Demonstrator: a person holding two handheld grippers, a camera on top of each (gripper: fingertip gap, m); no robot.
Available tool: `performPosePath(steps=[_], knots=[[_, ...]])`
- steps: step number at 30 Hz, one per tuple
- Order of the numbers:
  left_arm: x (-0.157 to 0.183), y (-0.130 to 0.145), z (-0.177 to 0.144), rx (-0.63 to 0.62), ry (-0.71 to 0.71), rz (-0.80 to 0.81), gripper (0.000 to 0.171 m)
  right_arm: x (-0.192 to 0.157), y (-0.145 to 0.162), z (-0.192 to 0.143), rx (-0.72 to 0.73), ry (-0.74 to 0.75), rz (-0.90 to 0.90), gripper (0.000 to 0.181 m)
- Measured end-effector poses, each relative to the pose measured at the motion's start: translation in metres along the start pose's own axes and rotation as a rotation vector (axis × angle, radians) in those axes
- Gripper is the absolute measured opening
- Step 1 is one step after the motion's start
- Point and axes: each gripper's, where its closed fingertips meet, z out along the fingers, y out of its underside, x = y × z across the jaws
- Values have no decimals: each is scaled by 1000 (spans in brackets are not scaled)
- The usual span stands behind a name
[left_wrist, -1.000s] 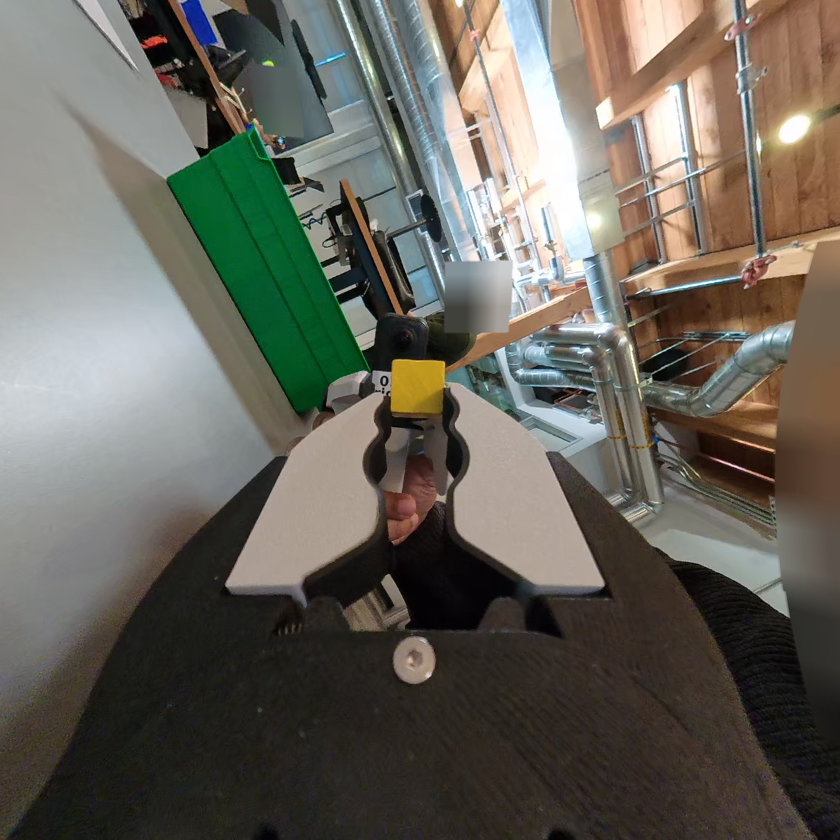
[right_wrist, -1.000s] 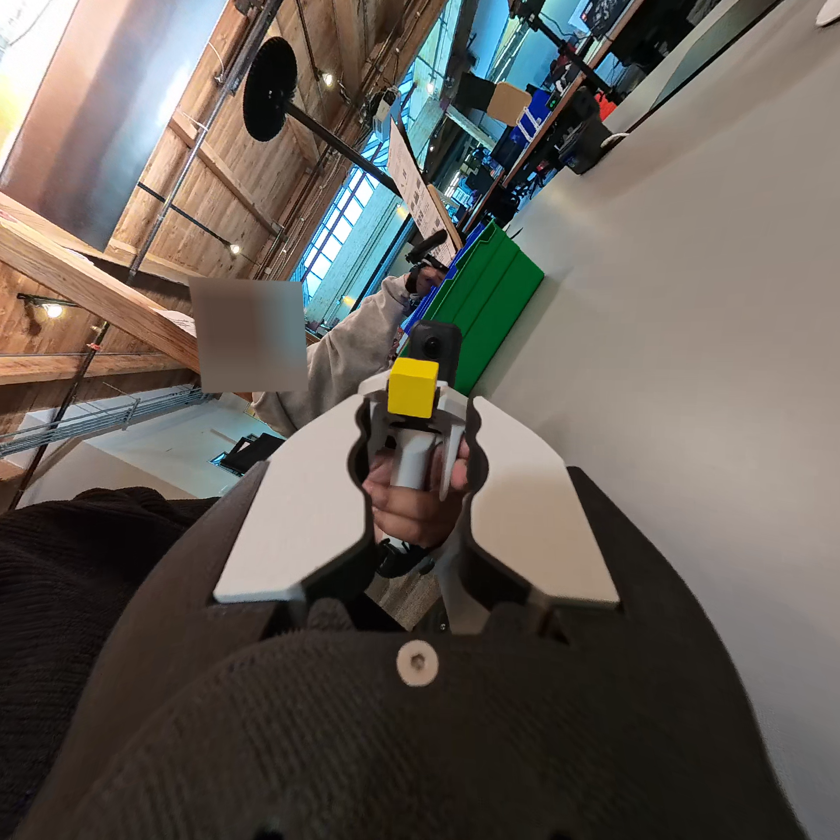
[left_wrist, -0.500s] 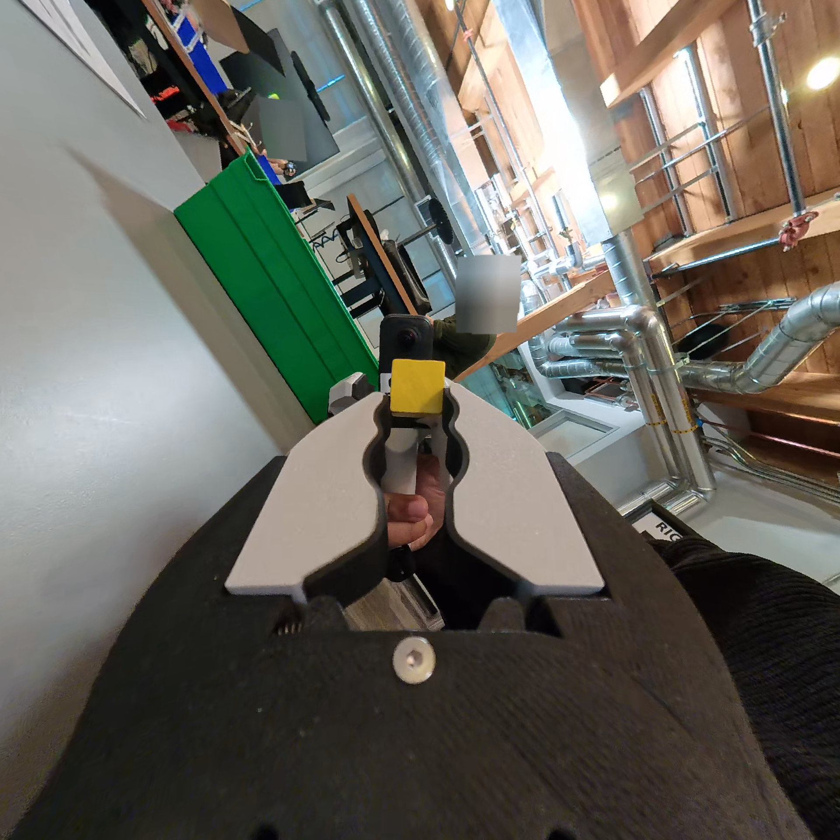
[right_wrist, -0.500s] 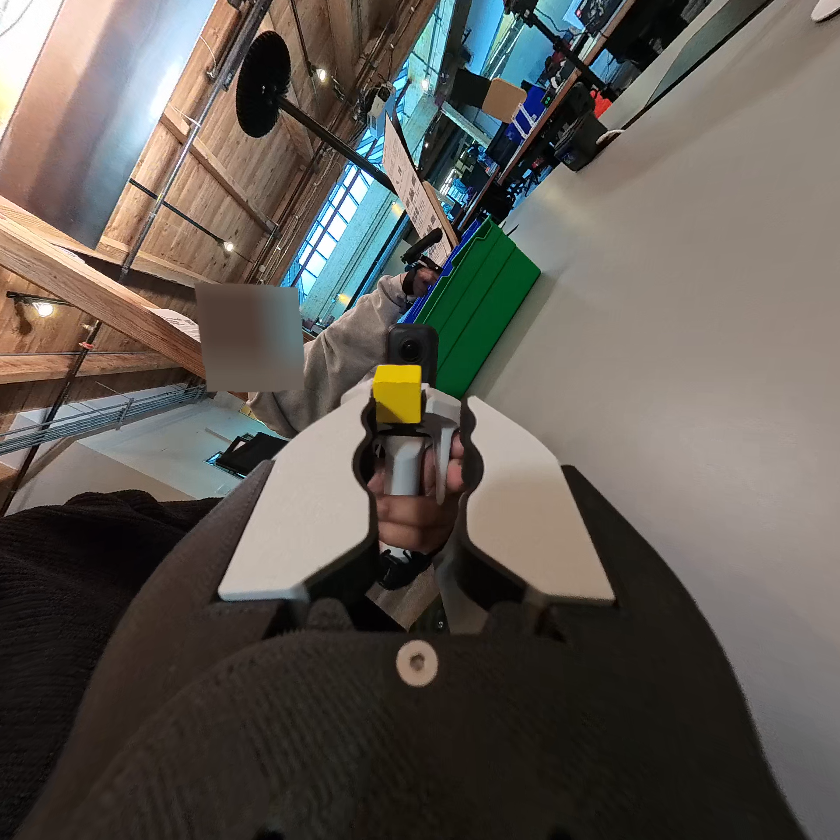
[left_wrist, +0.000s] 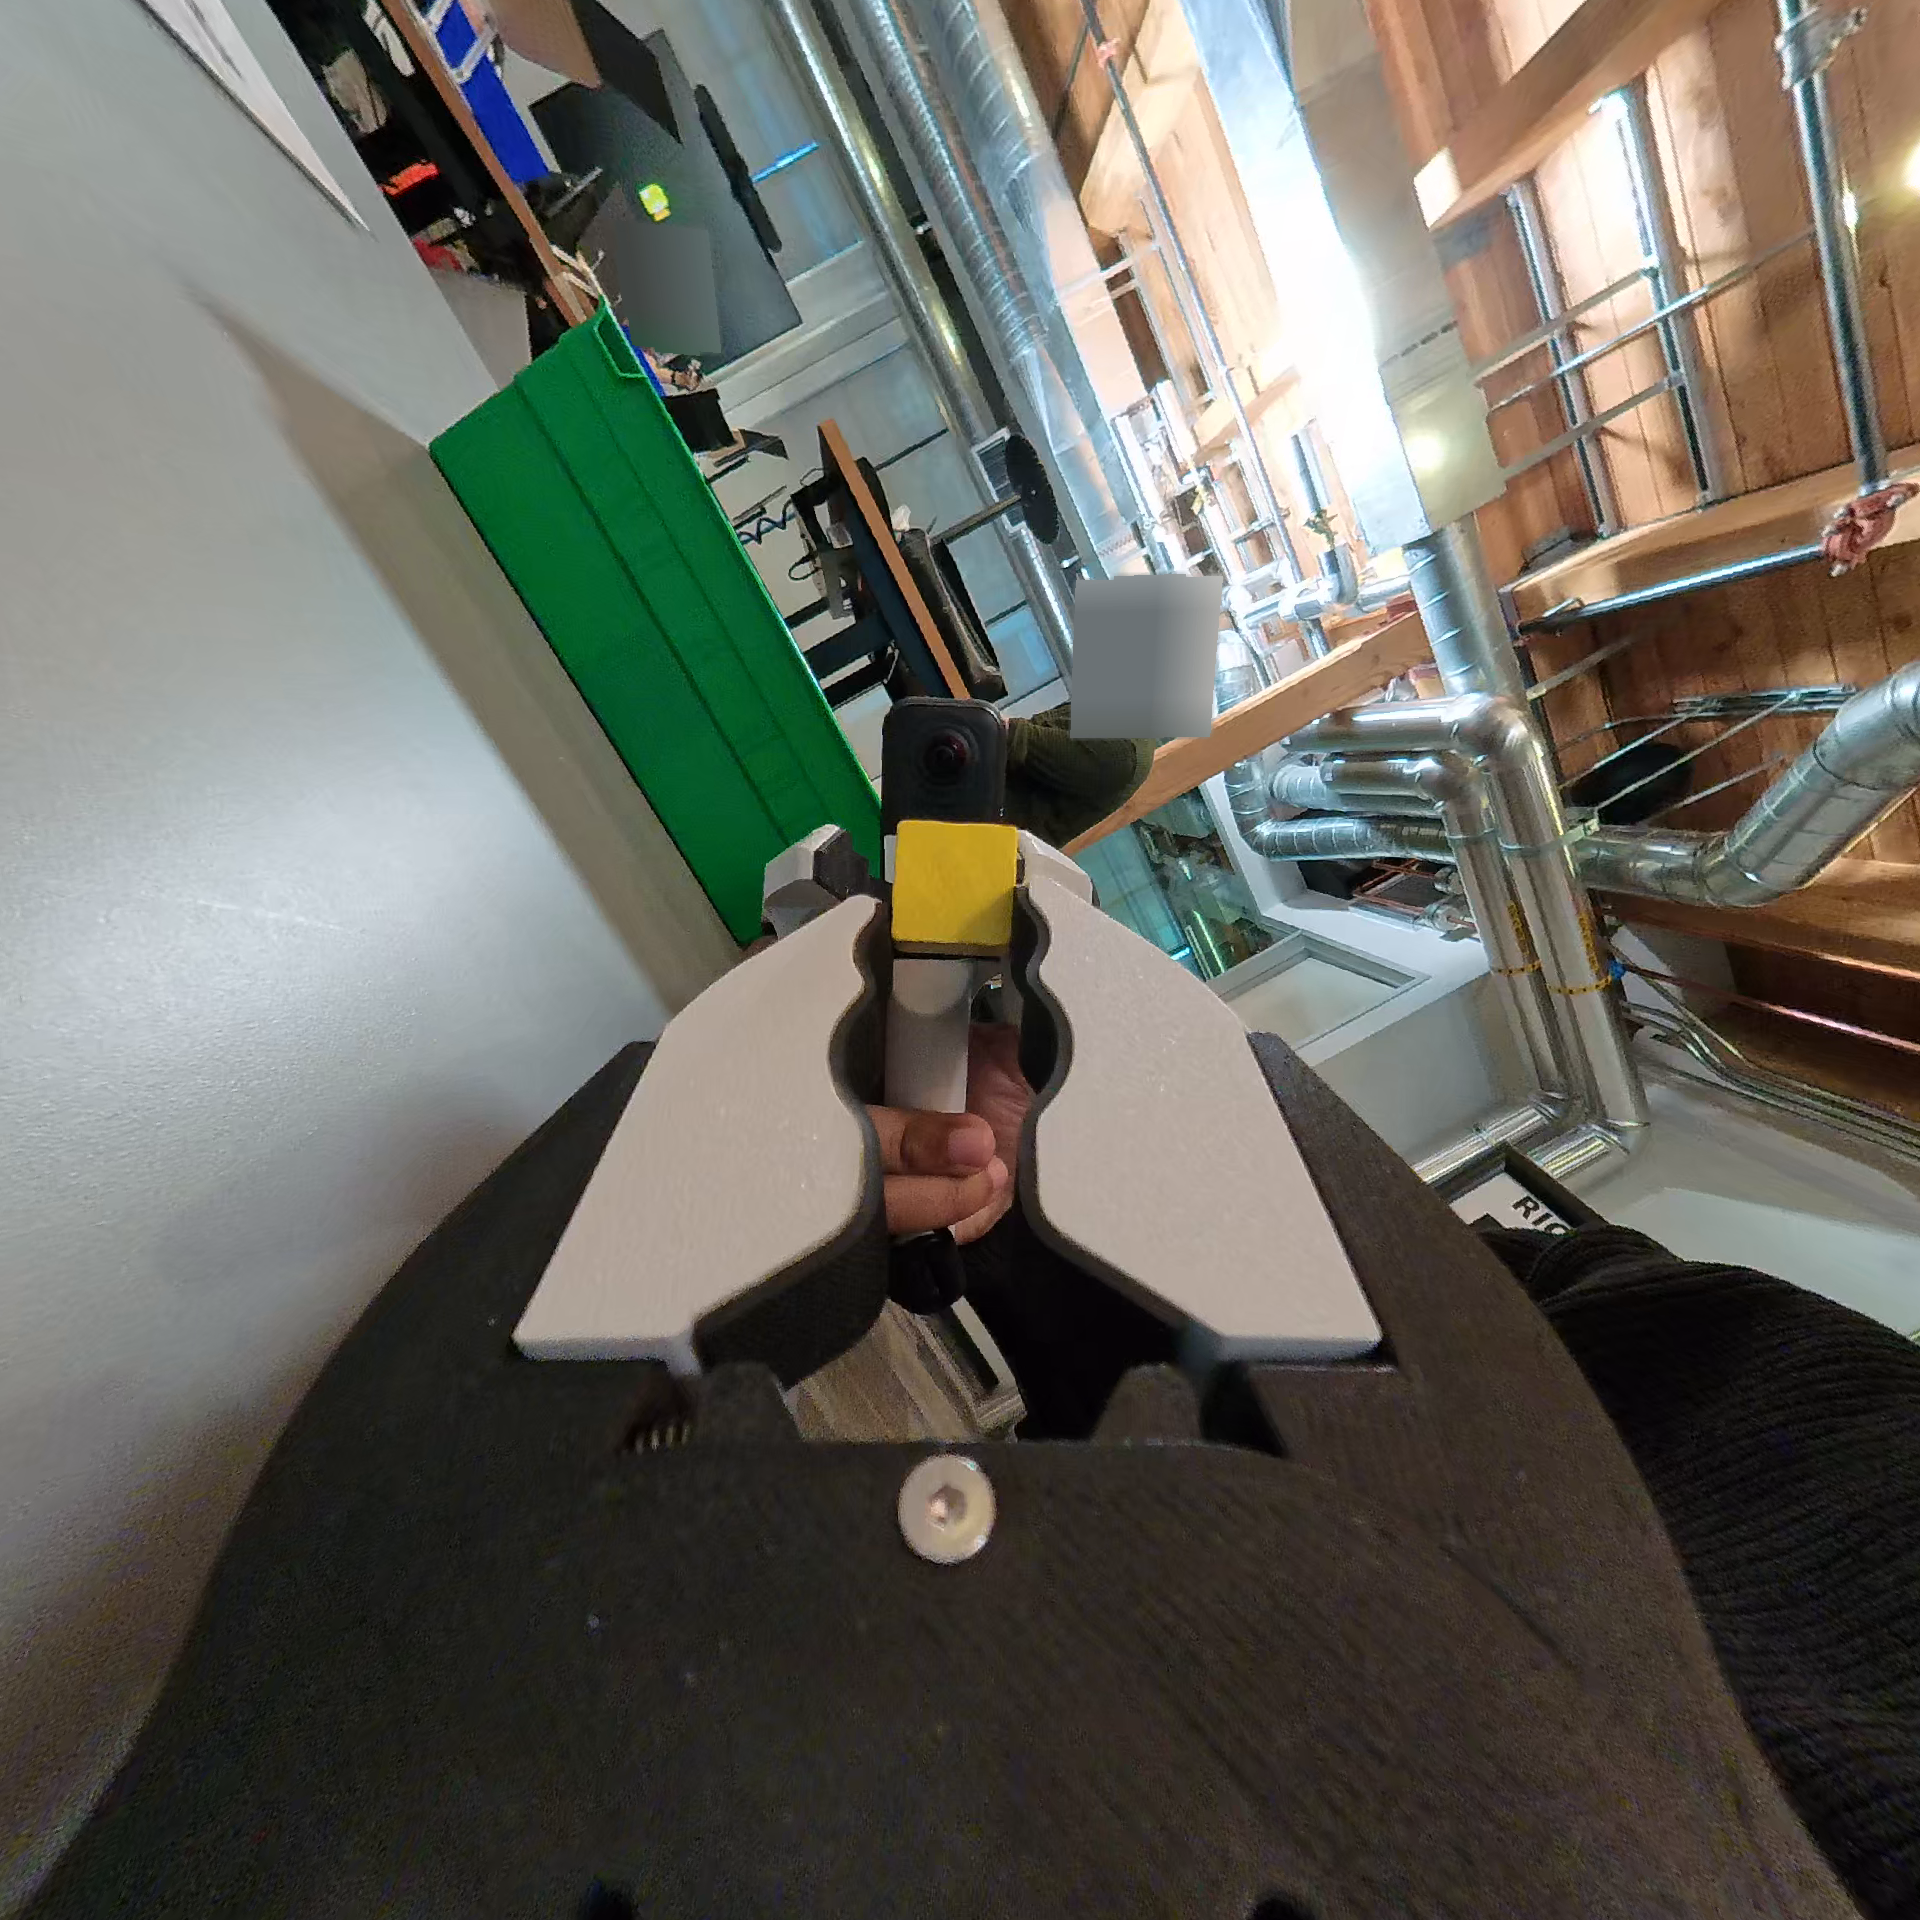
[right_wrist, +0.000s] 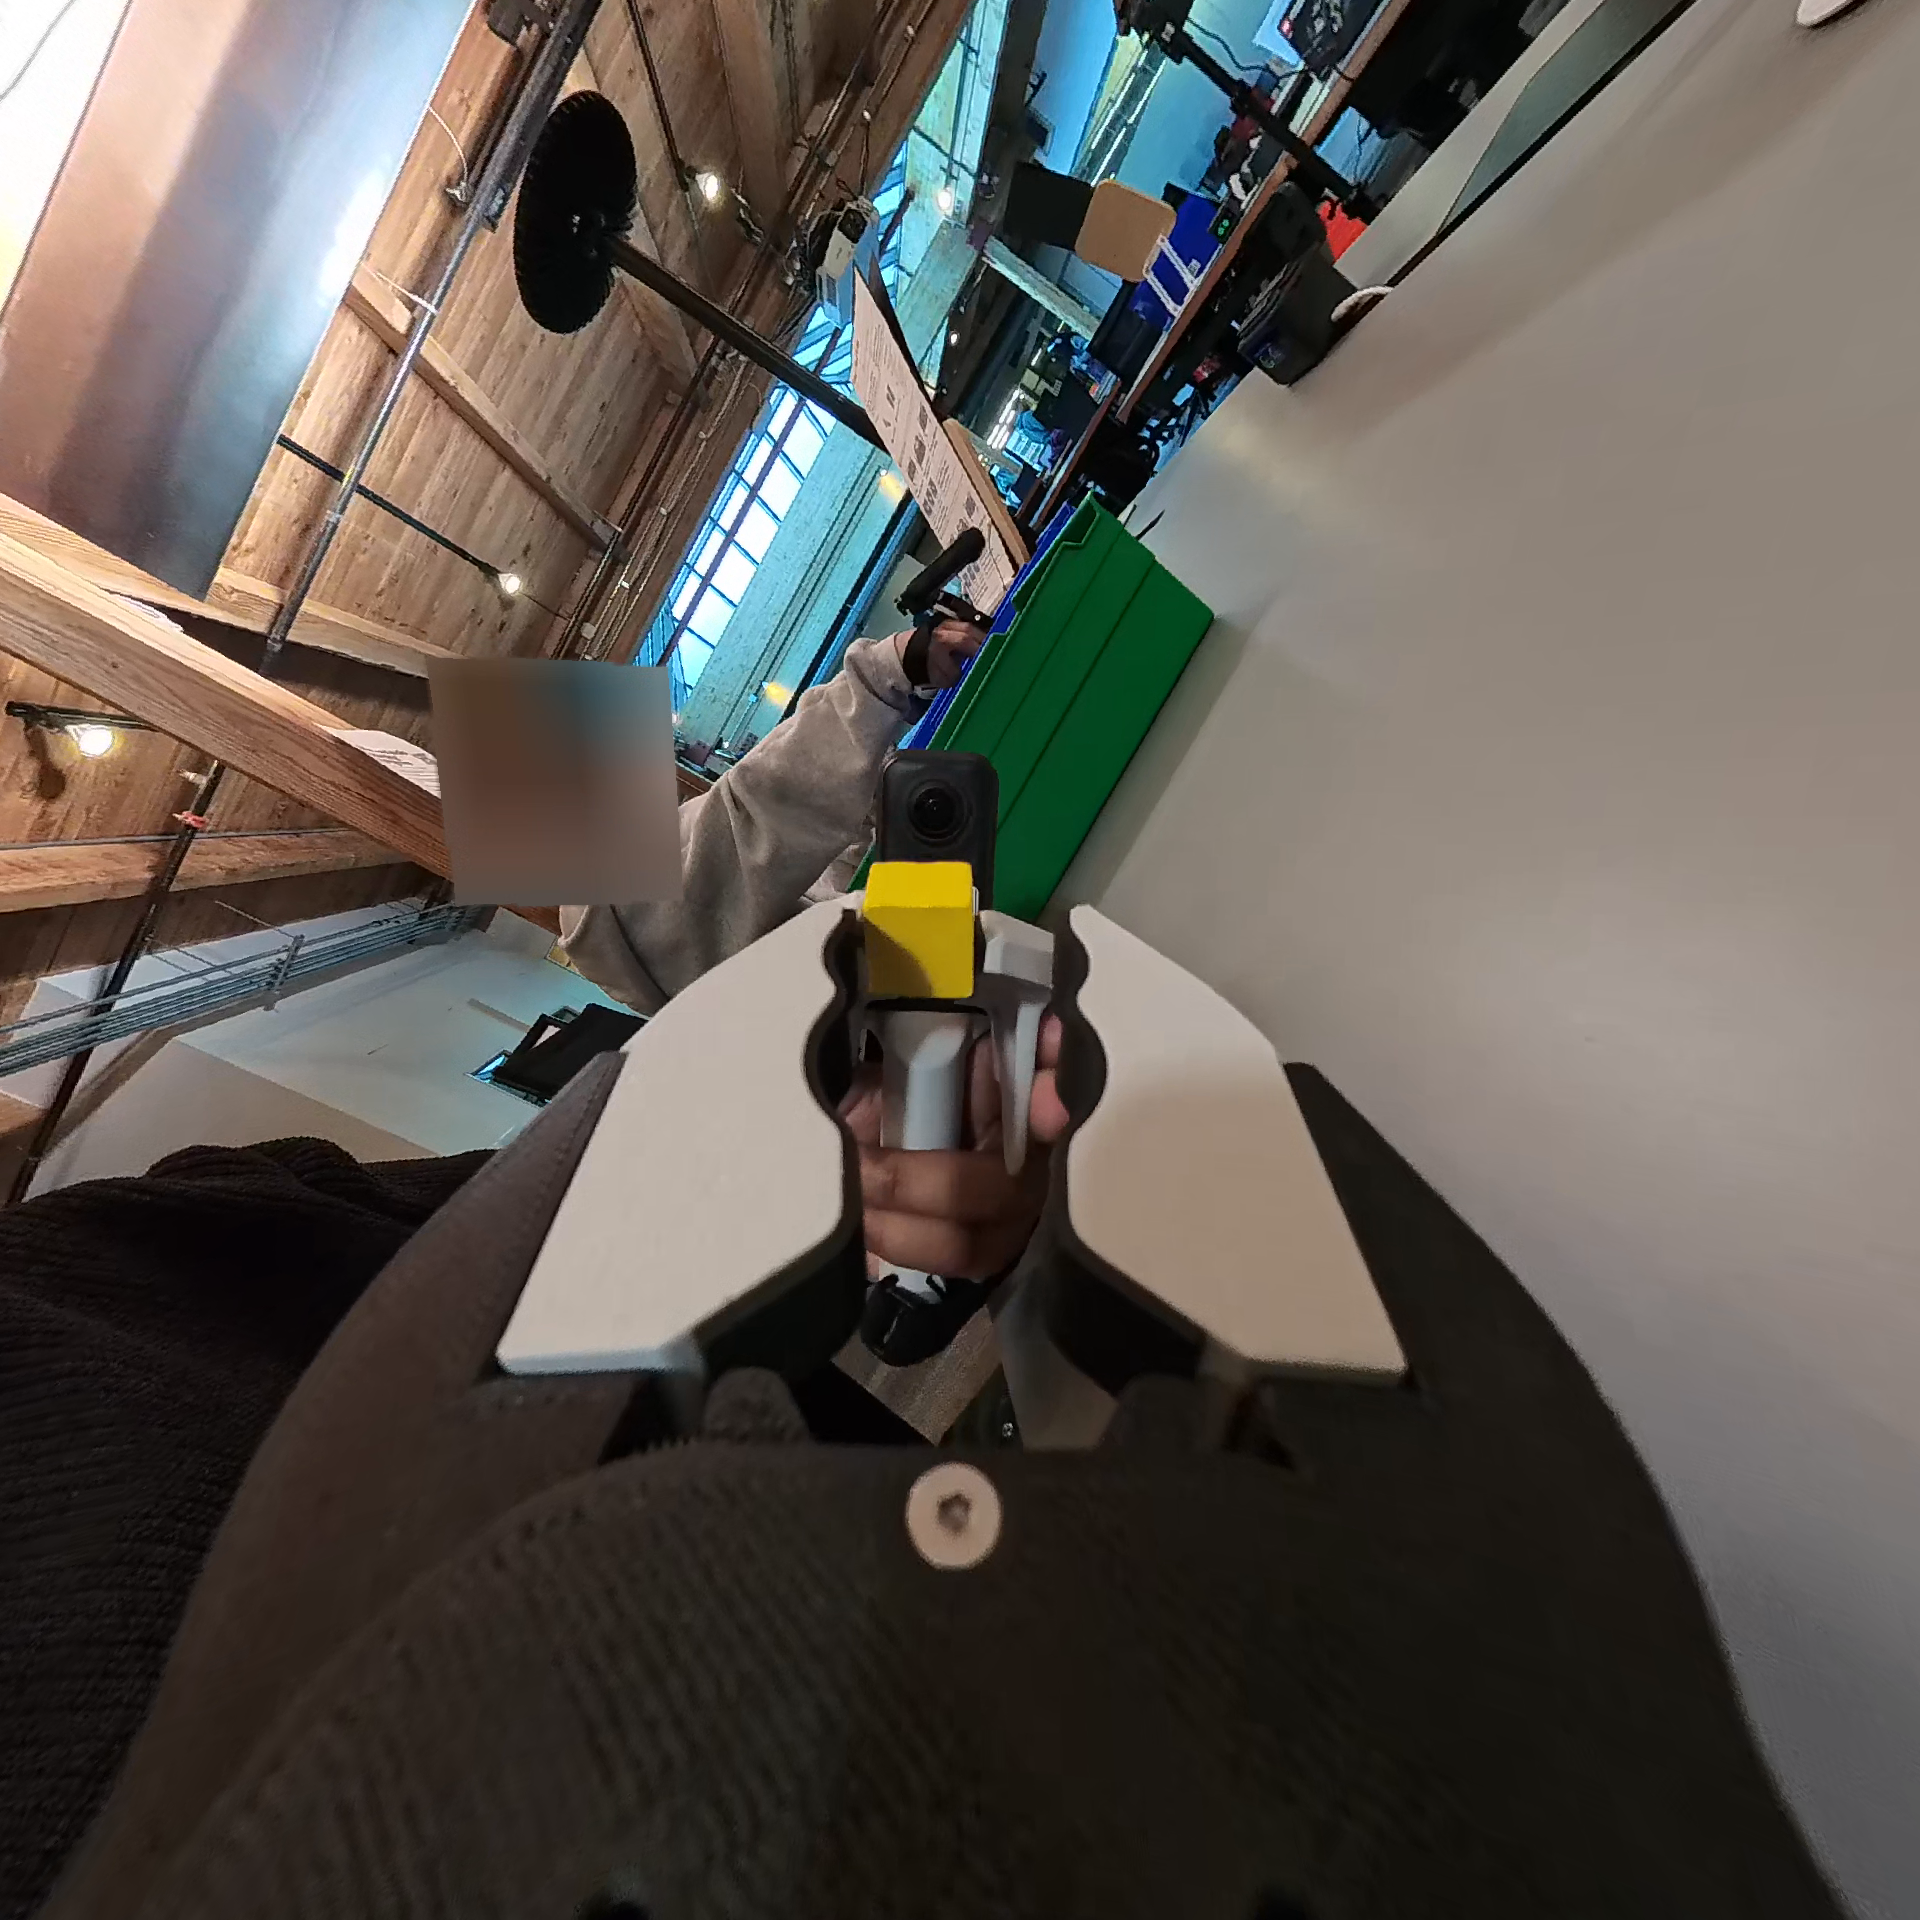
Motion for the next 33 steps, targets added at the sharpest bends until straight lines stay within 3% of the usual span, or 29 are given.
performPosePath(steps=[4, 6, 17, 24, 33], knots=[[-2, 1, 1, -7, -8, -2, 22, 1, 3, 2, -13, -2, 5, 33], [-5, 1, 0, -9, -17, -8, 22, -2, 3, 2, -18, -24, 9, 21], [-8, 3, 0, -28, -12, -37, 23, 1, 2, 1, -35, 18, -61, 20], [-10, 10, 3, -83, -36, -21, 46, 0, -5, -5, -22, 28, -61, 20], [-10, 8, 2, -103, -59, 30, 50, -3, -4, -4, -45, 39, -95, 20]])
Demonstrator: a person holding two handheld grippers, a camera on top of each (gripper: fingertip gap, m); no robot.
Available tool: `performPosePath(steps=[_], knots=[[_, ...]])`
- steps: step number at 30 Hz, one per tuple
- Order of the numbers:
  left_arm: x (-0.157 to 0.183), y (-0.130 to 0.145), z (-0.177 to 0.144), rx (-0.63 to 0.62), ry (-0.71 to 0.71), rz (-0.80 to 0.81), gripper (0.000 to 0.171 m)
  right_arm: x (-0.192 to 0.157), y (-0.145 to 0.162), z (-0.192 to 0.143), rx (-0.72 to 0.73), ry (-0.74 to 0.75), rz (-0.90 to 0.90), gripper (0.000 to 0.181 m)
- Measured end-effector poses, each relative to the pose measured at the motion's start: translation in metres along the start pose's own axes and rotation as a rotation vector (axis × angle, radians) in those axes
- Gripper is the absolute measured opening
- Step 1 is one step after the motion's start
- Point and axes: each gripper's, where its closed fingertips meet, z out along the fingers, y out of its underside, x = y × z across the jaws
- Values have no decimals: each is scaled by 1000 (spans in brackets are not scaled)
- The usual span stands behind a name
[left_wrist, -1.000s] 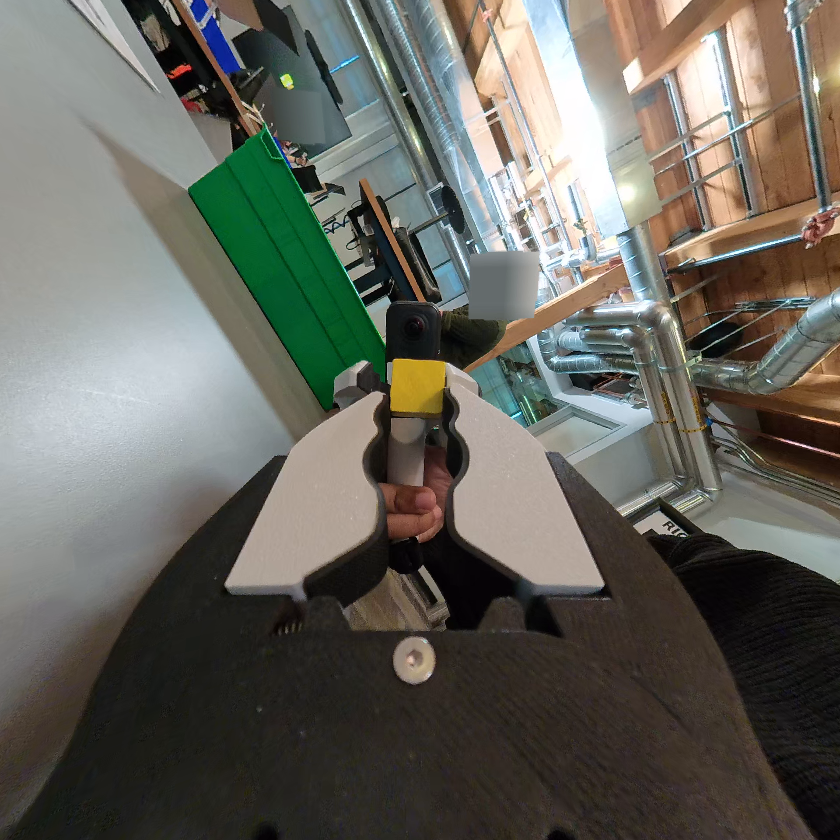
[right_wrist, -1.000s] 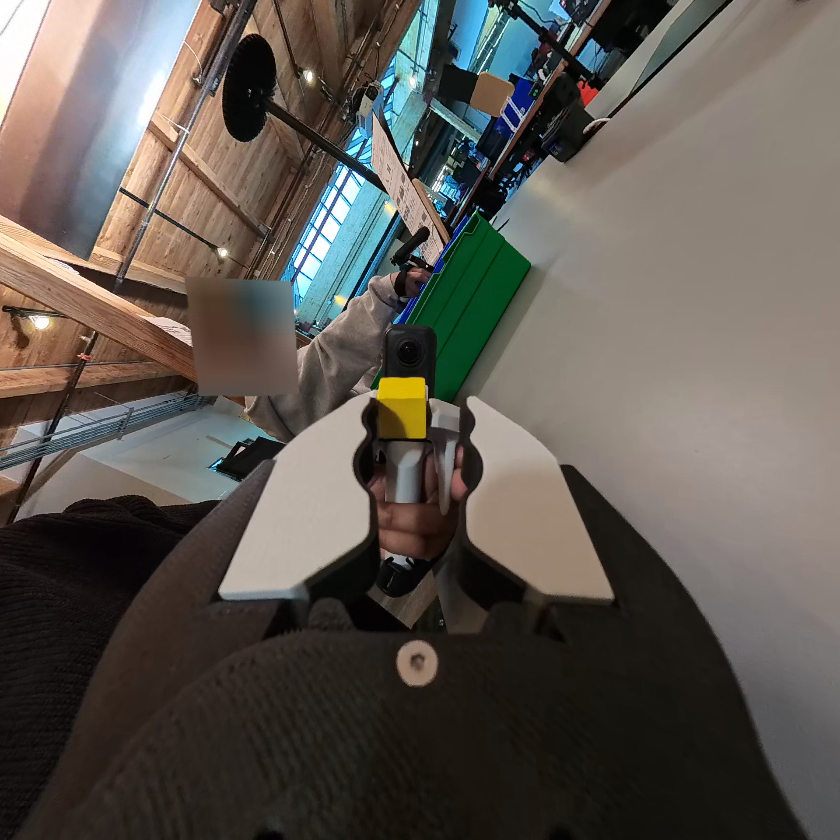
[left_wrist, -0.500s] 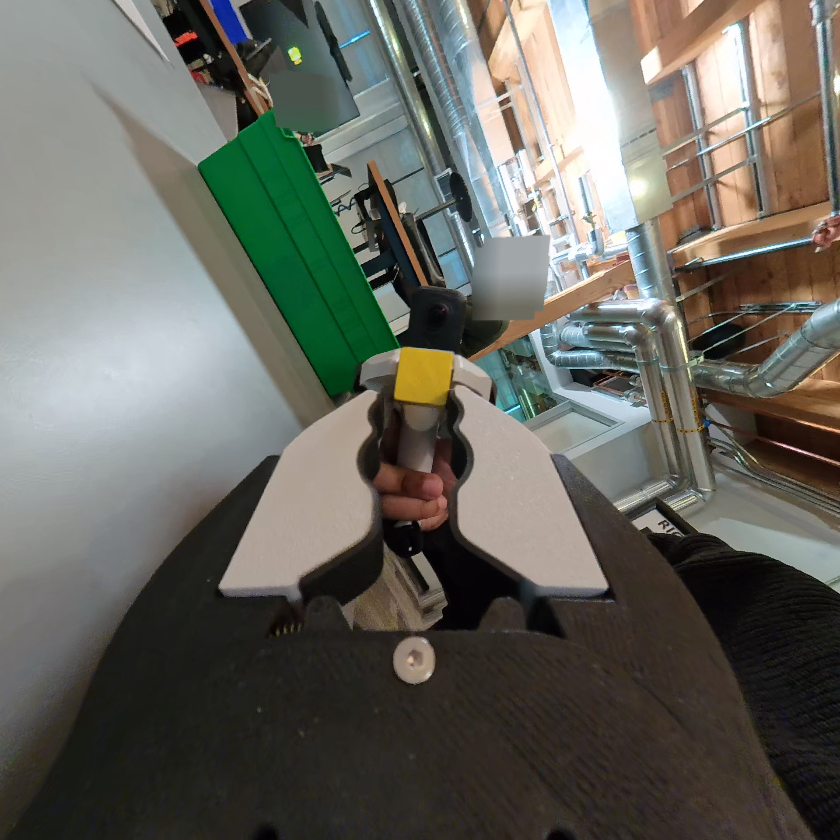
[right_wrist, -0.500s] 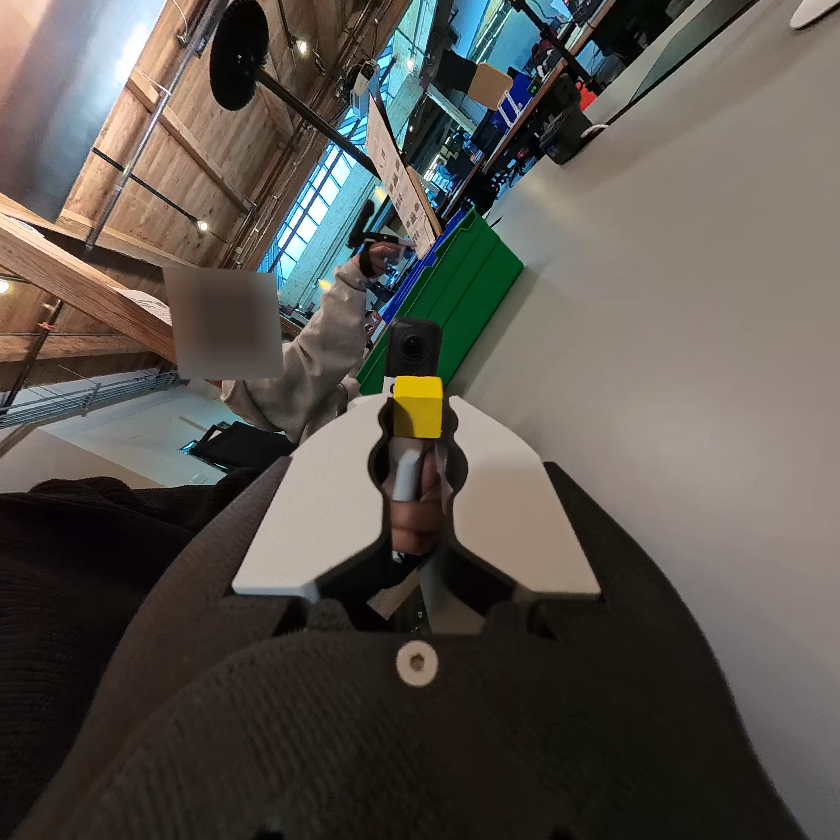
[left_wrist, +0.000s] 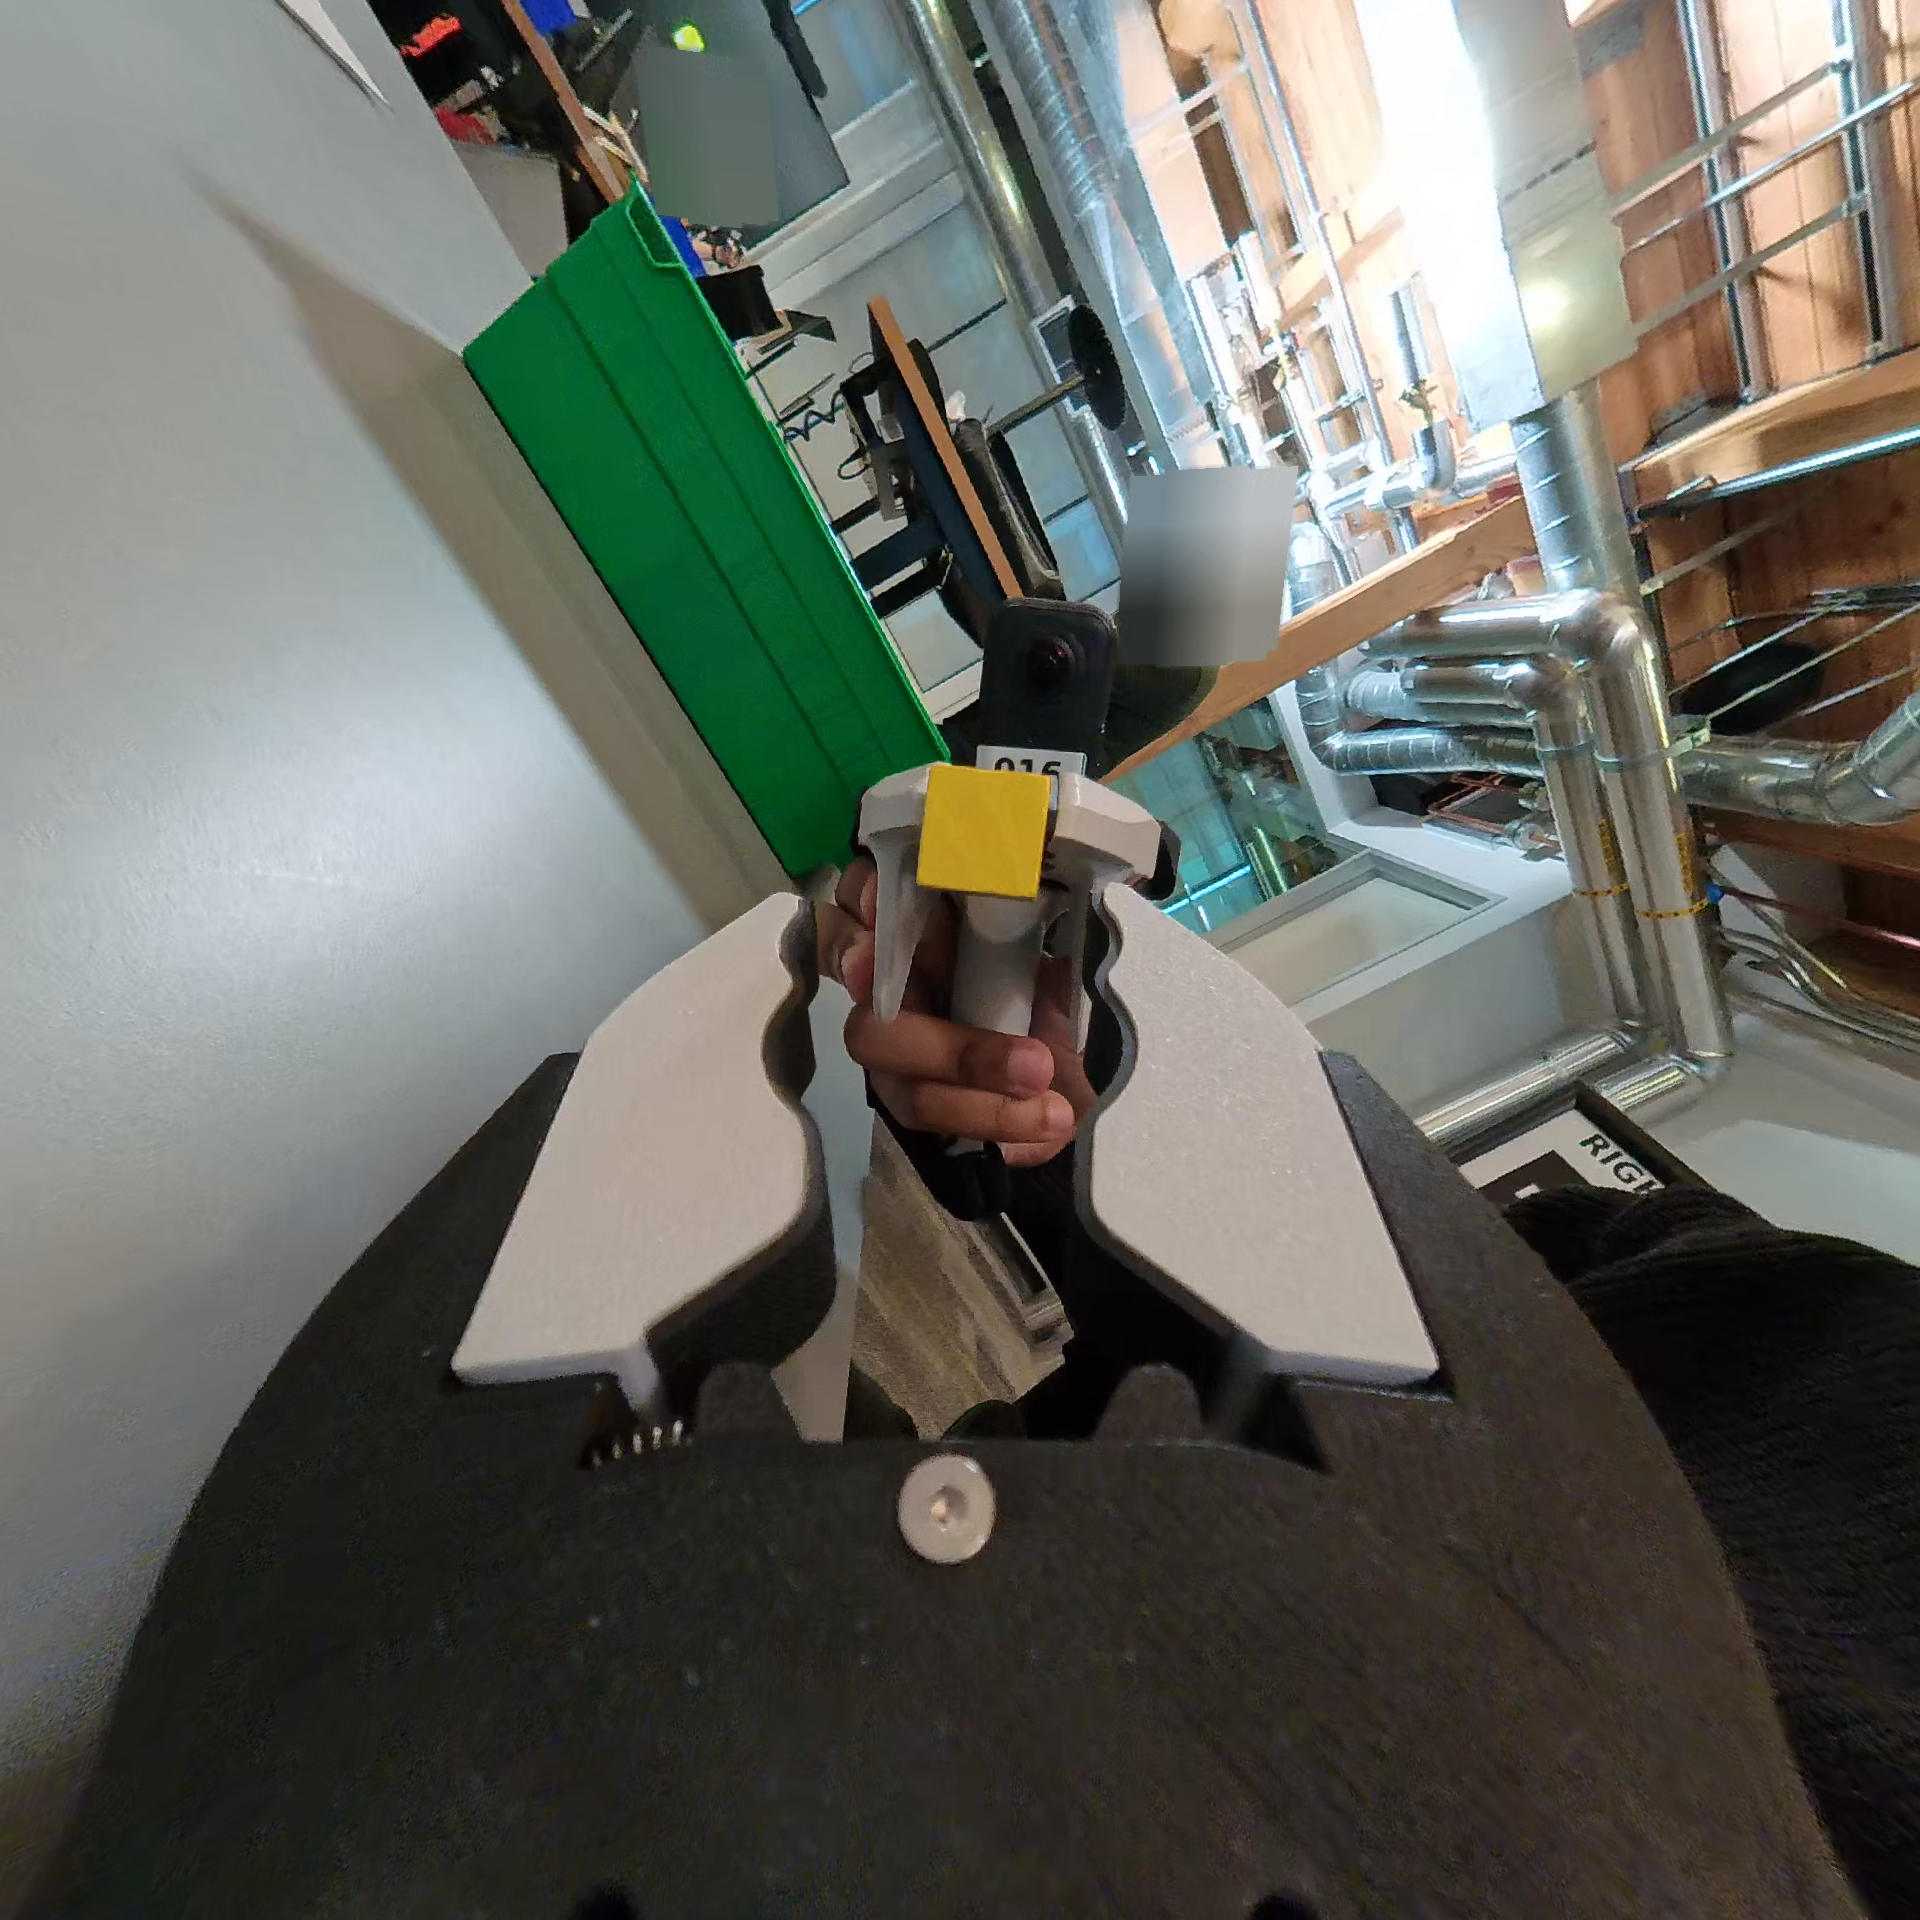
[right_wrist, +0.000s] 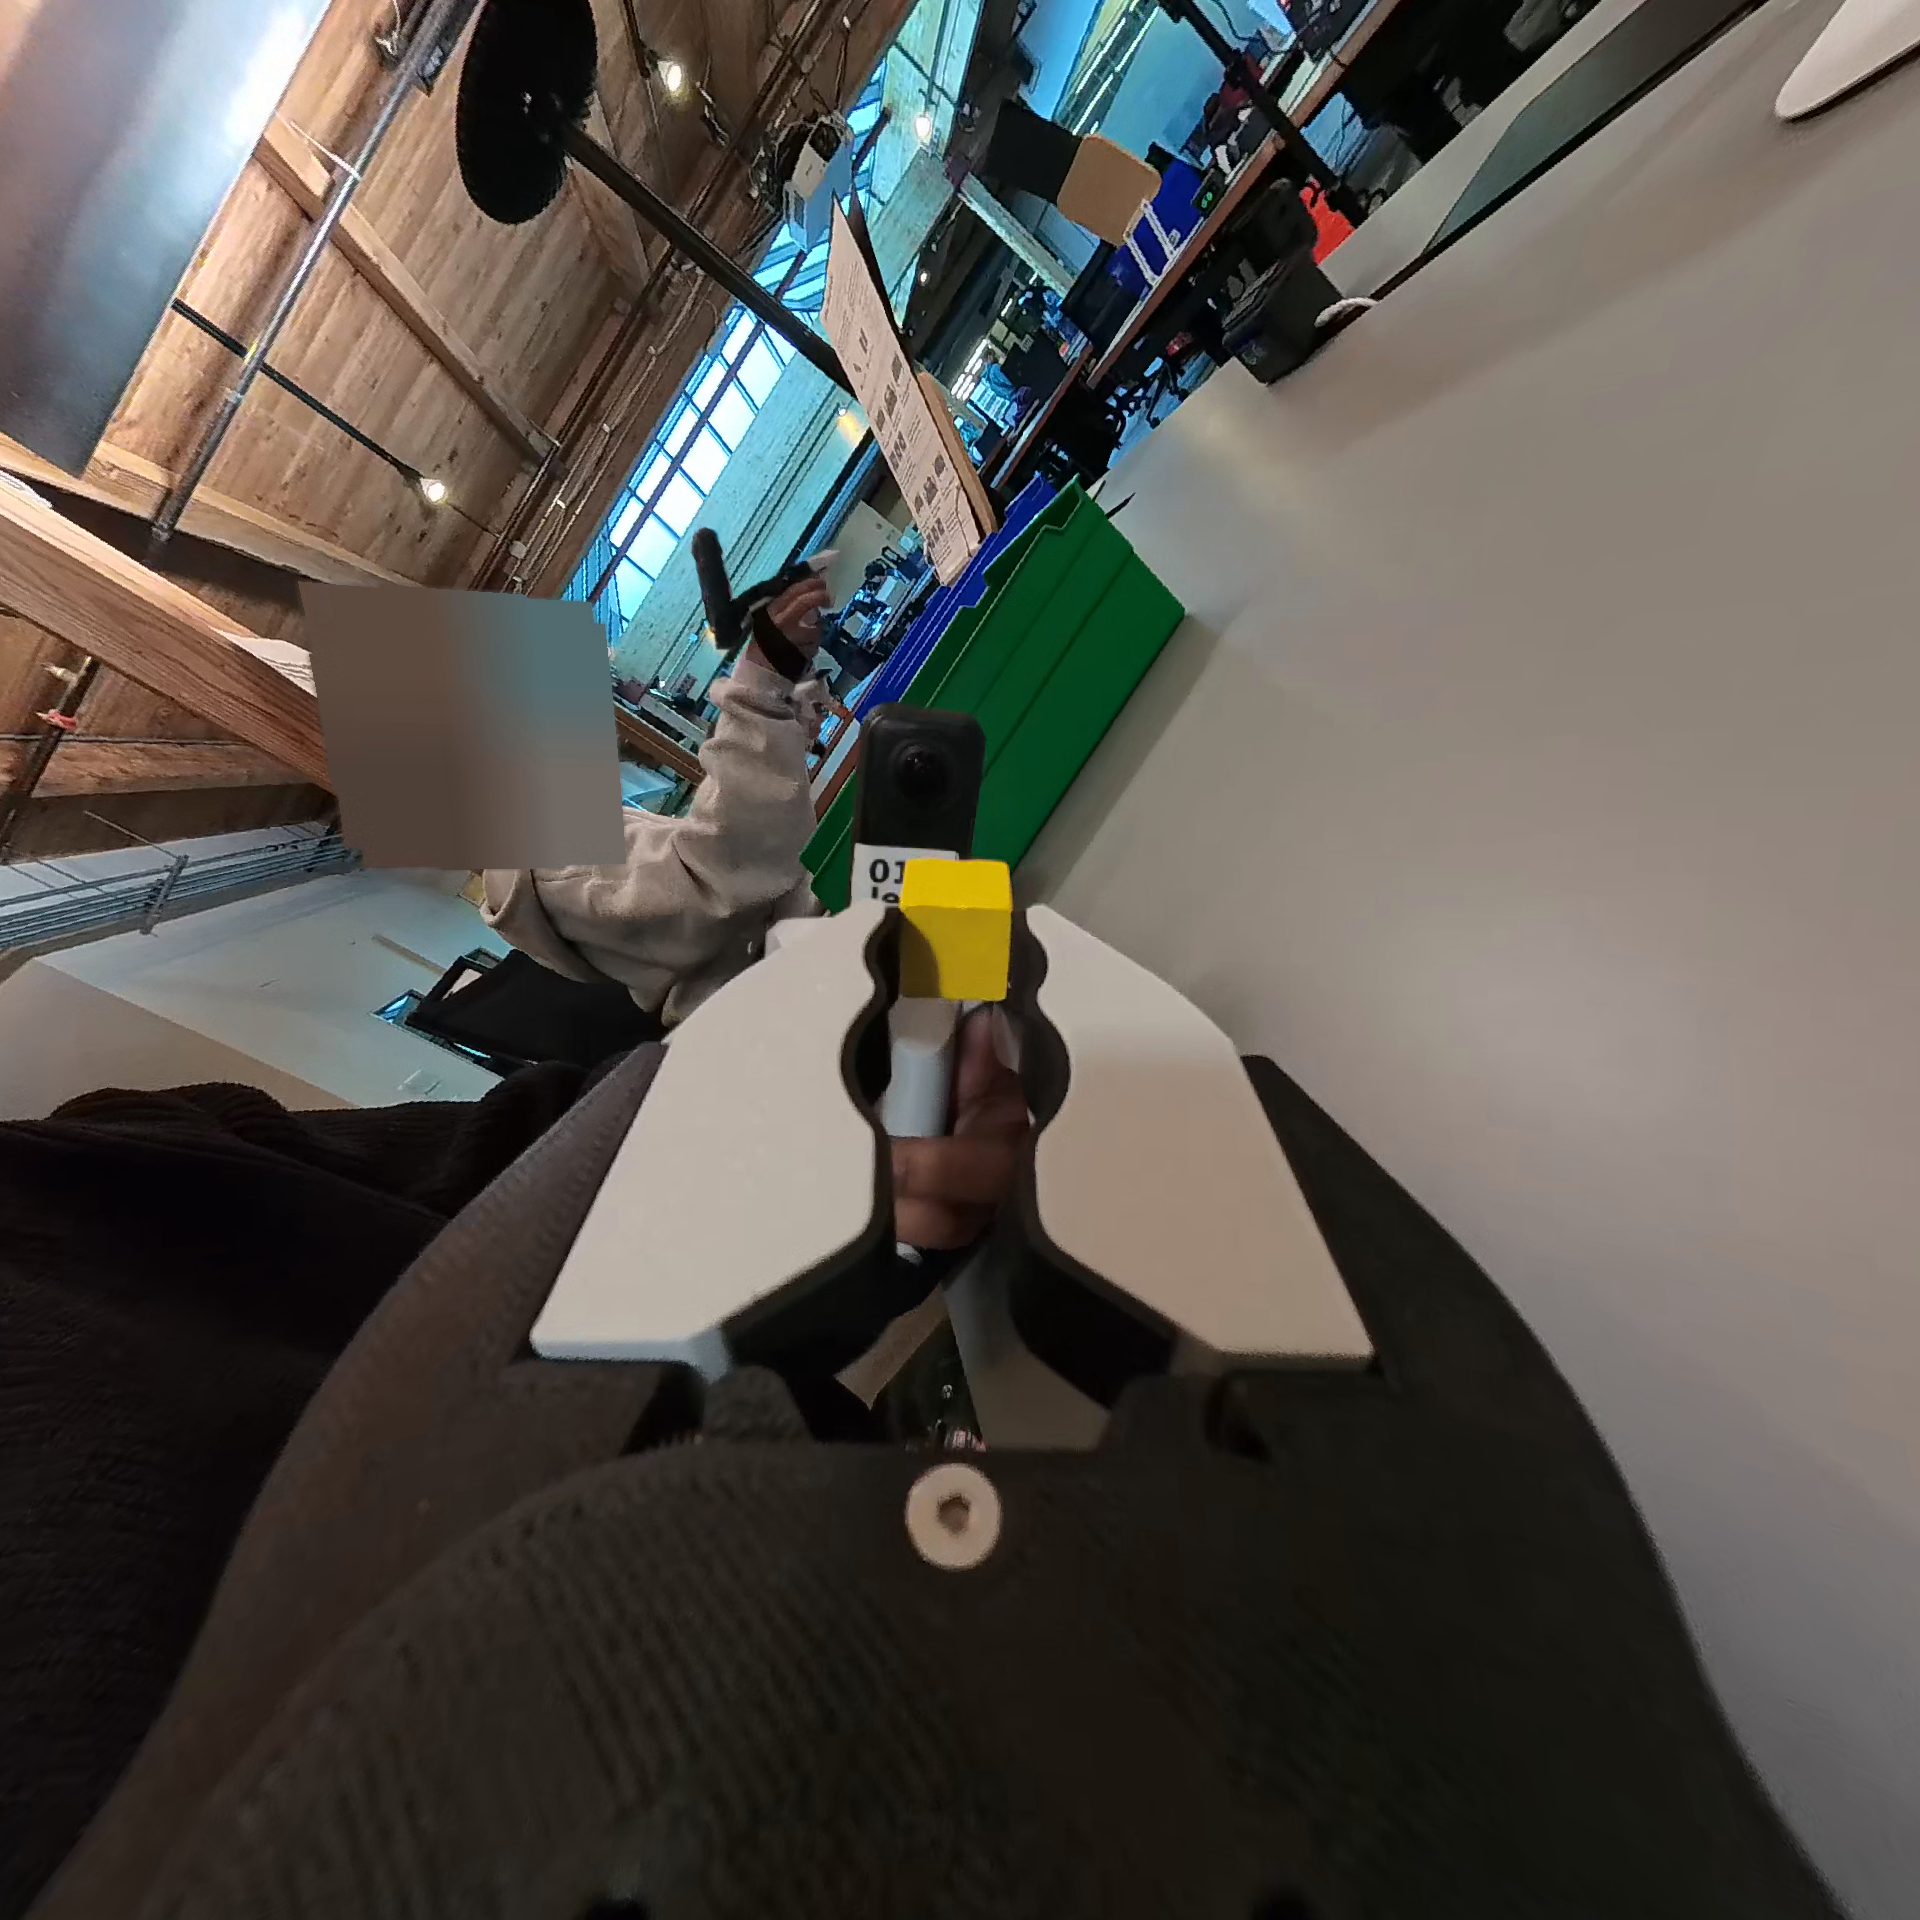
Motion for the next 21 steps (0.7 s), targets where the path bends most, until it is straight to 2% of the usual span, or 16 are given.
performPosePath(steps=[15, 18, 21], knots=[[7, 3, 0, -27, -8, 84, 50, -7, -6, -1, 3, 51, -65, 21], [8, 2, -1, -18, -13, 81, 50, -24, -43, -18, 96, 80, -102, 20], [10, 2, -2, -9, -11, 71, 50, -32, -96, -60, 136, 234, -221, 20]])
